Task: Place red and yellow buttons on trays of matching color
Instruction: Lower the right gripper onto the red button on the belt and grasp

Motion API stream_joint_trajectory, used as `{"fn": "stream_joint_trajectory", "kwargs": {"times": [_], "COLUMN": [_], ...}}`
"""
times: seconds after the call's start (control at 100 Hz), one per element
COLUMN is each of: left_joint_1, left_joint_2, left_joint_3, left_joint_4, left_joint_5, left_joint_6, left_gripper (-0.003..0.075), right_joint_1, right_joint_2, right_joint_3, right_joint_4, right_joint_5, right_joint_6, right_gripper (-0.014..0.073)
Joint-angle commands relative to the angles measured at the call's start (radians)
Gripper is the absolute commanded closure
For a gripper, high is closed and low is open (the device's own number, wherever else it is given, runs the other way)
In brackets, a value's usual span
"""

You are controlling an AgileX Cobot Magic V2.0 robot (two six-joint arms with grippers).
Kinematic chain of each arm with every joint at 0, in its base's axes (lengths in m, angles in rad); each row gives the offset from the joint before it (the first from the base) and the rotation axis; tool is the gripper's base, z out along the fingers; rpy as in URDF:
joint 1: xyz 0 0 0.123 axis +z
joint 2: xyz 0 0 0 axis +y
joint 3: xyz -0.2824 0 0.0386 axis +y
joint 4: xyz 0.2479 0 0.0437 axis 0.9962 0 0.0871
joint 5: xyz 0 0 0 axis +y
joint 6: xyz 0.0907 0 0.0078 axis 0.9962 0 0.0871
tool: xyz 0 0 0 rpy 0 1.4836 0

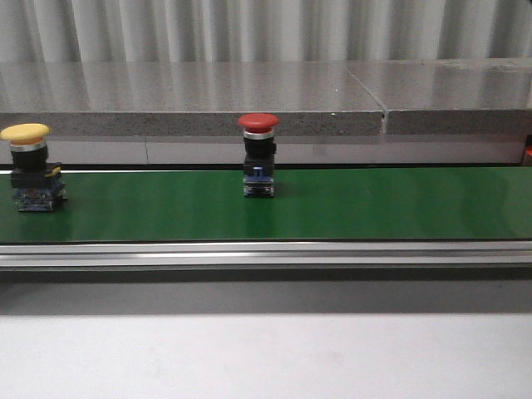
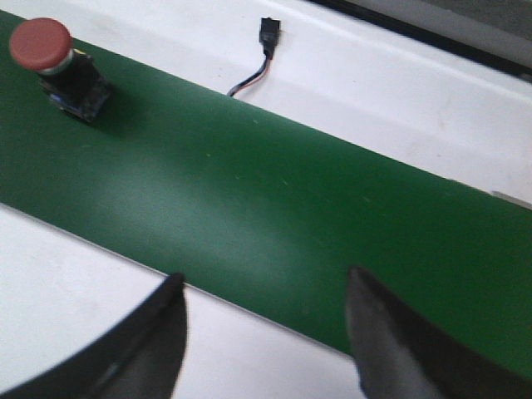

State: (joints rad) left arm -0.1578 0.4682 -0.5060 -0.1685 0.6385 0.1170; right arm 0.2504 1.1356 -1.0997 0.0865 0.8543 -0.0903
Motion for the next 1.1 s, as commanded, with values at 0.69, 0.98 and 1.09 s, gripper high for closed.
{"fn": "stream_joint_trajectory", "kwargs": {"times": [0.69,0.98,1.09], "left_joint_1": [-0.008,-0.008,-0.008], "left_joint_2": [0.005,0.005,0.005], "left_joint_3": [-0.026,-0.026,-0.026], "left_joint_4": [-0.017,-0.017,-0.017], "left_joint_5": [-0.062,-0.062,-0.062], "left_joint_6": [0.001,0.001,0.001], "left_gripper": [0.0740,0.0740,0.0740], "right_joint_1": [0.165,0.165,0.164], "right_joint_2": [0.562,0.739,0.781], "right_joint_3": [-0.641,-0.763,-0.770], "right_joint_4": [0.071,0.071,0.058], "right_joint_5": [0.370,0.421,0.409], "right_joint_6": [-0.011,-0.011,-0.011], "right_gripper": [-0.0031,-0.0031,-0.0031]}}
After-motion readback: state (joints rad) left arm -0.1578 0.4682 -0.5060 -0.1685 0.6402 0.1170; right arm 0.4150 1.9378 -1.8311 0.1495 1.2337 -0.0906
